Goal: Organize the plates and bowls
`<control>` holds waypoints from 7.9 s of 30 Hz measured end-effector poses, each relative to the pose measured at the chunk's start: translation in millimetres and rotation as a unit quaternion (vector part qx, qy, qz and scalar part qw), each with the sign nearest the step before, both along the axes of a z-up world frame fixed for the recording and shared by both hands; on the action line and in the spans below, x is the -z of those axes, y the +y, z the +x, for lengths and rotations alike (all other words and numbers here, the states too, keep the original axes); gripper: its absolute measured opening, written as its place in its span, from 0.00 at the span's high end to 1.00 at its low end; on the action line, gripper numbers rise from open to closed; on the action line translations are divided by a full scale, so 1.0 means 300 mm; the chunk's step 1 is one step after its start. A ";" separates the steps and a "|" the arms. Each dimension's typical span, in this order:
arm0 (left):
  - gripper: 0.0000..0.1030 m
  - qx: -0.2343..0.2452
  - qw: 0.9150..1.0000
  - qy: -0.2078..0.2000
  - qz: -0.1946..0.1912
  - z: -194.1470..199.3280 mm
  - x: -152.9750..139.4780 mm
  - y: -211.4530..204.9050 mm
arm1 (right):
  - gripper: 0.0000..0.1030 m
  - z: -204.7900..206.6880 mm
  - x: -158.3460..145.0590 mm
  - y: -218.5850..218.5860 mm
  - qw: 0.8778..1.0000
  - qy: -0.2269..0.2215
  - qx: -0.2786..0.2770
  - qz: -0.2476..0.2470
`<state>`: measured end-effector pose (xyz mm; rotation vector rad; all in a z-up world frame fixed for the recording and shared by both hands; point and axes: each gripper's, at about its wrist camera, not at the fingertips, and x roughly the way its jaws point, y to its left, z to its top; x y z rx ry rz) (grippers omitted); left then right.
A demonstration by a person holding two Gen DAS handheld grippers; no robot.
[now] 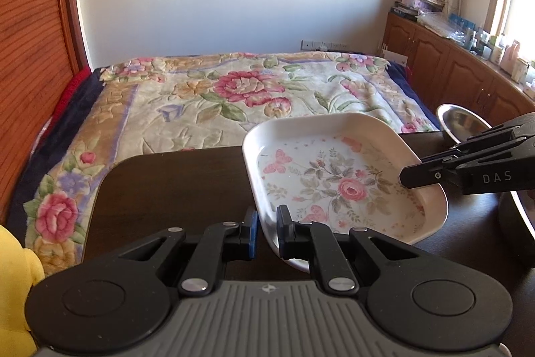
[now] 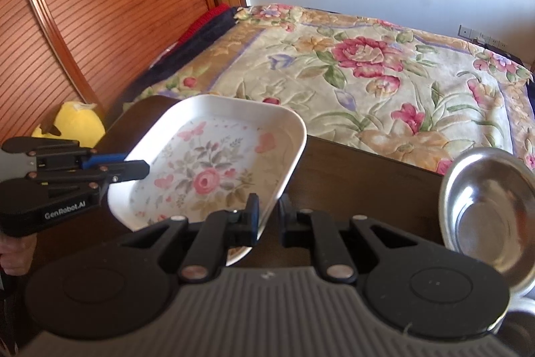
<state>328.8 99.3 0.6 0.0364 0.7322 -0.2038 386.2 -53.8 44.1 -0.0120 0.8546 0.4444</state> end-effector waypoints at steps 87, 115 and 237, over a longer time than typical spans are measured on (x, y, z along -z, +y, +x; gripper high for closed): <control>0.87 0.004 0.999 -0.033 -0.009 -0.782 0.077 -0.083 | 0.86 -0.738 0.096 -0.086 0.992 -0.099 0.013 0.071; 0.87 -0.008 0.998 -0.062 -0.026 -0.733 0.024 -0.101 | 0.85 -0.801 0.041 -0.203 0.979 -0.170 0.060 0.098; 0.77 0.097 0.992 -0.049 -0.071 -0.629 0.046 -0.549 | 0.74 -0.785 0.147 -0.615 0.948 -0.190 0.201 0.156</control>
